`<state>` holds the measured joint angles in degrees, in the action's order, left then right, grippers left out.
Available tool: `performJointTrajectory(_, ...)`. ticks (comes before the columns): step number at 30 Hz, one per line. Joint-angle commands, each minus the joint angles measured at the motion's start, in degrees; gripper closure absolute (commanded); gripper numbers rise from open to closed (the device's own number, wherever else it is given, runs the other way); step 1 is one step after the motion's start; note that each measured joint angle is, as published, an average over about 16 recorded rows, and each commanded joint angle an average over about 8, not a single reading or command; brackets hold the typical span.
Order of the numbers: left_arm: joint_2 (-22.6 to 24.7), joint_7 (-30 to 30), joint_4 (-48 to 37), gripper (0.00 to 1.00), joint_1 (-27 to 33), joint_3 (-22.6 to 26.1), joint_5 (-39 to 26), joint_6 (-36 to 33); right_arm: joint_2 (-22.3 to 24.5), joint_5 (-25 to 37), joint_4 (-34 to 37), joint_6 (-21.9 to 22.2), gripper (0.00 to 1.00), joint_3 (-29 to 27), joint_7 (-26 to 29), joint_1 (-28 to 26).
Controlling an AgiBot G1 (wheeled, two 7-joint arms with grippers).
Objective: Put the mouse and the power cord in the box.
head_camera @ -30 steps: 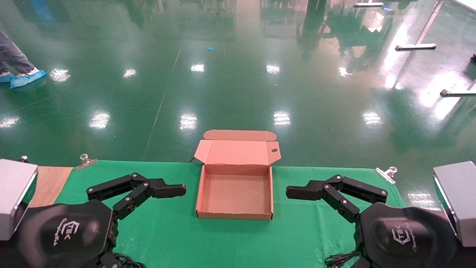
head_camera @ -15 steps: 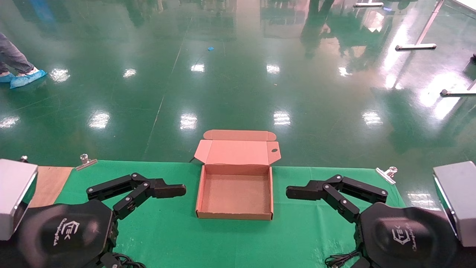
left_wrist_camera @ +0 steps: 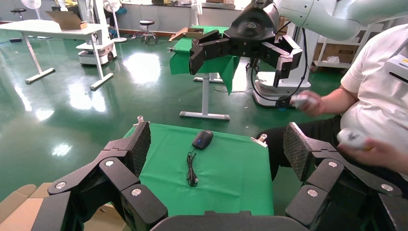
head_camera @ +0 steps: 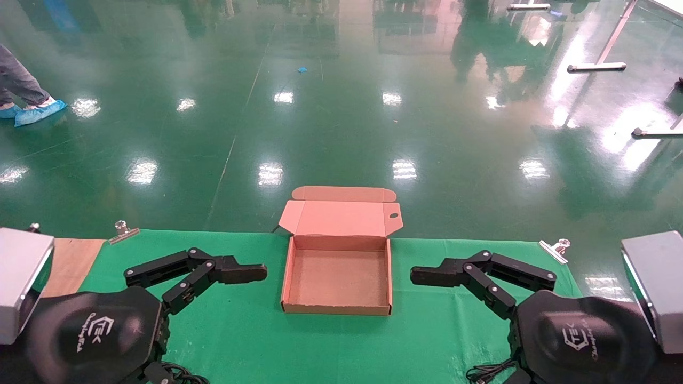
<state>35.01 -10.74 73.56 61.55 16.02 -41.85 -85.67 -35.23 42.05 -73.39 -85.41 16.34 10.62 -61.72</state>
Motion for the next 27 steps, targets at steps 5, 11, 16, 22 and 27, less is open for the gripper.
performJointTrajectory(5,0.0,0.0,0.0,0.00,0.0,0.0,0.0,0.0,0.0,0.0,0.0,0.0,0.00,0.0,0.0,0.0)
performJointTrajectory(11,0.0,0.1,-0.1,0.00,0.0,0.1,0.0,0.1,0.0,0.0,0.0,-0.1,0.00,0.0,0.0,0.0)
performJointTrajectory(16,-0.3,0.1,0.1,0.00,0.3,0.7,-1.4,-0.7,0.1,1.2,-0.3,-0.5,0.00,0.6,-0.2,-0.1)
performJointTrajectory(22,-0.8,0.5,0.3,0.00,2.8,3.9,-8.3,-2.7,0.8,7.7,-1.8,-2.3,0.00,3.3,-0.7,-2.7)
performJointTrajectory(27,-0.3,1.8,-0.6,0.00,6.0,8.5,-18.2,-3.8,1.1,18.6,-3.3,-4.4,0.00,9.1,-2.4,-8.1)
